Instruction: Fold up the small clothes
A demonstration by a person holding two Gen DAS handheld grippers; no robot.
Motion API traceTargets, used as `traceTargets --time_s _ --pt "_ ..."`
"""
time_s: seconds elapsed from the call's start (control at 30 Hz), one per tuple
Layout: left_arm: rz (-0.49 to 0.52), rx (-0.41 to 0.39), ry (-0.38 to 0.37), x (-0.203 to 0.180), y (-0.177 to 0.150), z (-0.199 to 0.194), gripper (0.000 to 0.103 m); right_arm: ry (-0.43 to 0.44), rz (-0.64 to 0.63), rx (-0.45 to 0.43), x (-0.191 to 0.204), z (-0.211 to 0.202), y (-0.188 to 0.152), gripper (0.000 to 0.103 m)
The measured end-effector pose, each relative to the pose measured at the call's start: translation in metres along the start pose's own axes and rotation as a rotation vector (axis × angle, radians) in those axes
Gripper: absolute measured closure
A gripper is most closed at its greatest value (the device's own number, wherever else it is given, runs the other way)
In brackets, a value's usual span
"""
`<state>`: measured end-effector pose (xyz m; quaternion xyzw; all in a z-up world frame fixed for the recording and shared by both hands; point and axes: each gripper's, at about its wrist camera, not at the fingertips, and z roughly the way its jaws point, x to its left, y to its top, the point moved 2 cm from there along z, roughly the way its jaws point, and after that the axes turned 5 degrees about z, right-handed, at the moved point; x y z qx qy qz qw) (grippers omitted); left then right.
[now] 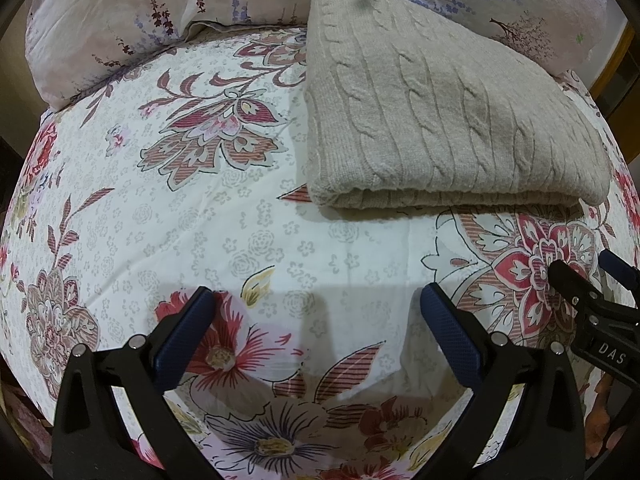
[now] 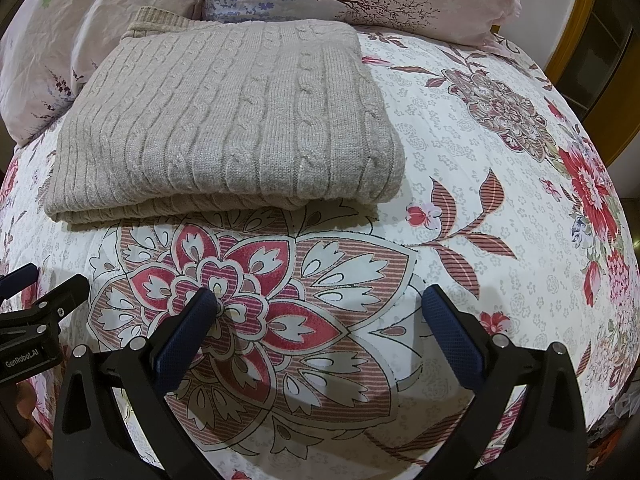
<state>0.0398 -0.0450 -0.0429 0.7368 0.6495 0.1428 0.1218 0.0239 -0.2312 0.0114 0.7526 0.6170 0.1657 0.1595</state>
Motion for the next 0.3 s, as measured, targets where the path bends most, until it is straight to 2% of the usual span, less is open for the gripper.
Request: traceTargets --time_s 0.3 --pt "0.001 0.014 -0.003 0.0014 0.0052 0.0012 0.002 0.000 0.000 0.000 -0.0001 0.0000 0.0000 0.001"
